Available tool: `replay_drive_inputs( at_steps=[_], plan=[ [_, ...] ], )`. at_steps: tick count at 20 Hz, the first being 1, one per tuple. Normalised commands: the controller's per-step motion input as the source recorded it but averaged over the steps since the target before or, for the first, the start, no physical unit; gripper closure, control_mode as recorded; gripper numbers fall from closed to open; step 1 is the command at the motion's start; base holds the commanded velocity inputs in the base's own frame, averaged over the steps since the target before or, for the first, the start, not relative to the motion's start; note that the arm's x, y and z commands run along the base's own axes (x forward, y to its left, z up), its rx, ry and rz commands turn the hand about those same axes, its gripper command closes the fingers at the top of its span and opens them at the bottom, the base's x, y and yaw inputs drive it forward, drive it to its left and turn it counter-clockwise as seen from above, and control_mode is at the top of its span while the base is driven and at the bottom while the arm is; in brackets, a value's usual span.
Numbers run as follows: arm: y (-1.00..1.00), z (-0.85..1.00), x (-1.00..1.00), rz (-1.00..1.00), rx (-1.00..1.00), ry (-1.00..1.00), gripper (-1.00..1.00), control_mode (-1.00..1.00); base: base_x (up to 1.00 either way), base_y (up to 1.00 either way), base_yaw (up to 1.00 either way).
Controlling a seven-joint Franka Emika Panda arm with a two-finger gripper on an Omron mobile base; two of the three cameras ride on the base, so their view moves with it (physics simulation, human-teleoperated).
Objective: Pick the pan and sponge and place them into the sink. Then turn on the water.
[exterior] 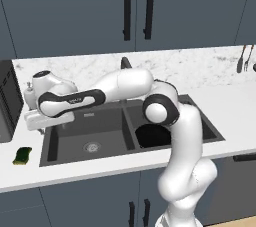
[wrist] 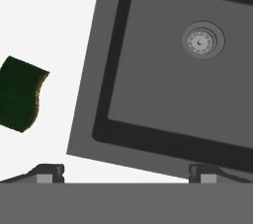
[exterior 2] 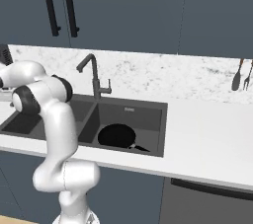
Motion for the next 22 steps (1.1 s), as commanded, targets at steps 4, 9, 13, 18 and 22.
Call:
replay_drive_inputs(
  at_steps=[4, 9, 13, 18, 22],
  plan=[
    [0.16, -0.17, 0.00, 0.00, 0.00, 0.00, -1.00, -1.00, 0.00, 0.00, 0.00],
    [0.10, -0.07, 0.00, 0.00, 0.00, 0.00, -1.00, -1.00, 0.00, 0.00, 0.00],
    [0.19, -0.20, 0.00, 0.00, 0.00, 0.00, -1.00, -1.00, 0.00, 0.00, 0.00],
    [0.22, -0.22, 0.00, 0.00, 0.00, 0.00, -1.00, -1.00, 0.00, 0.00, 0.00],
    [0.17, -0.13, -0.01, 0.00, 0.00, 0.00, -1.00, -1.00, 0.00, 0.00, 0.00]
  ],
)
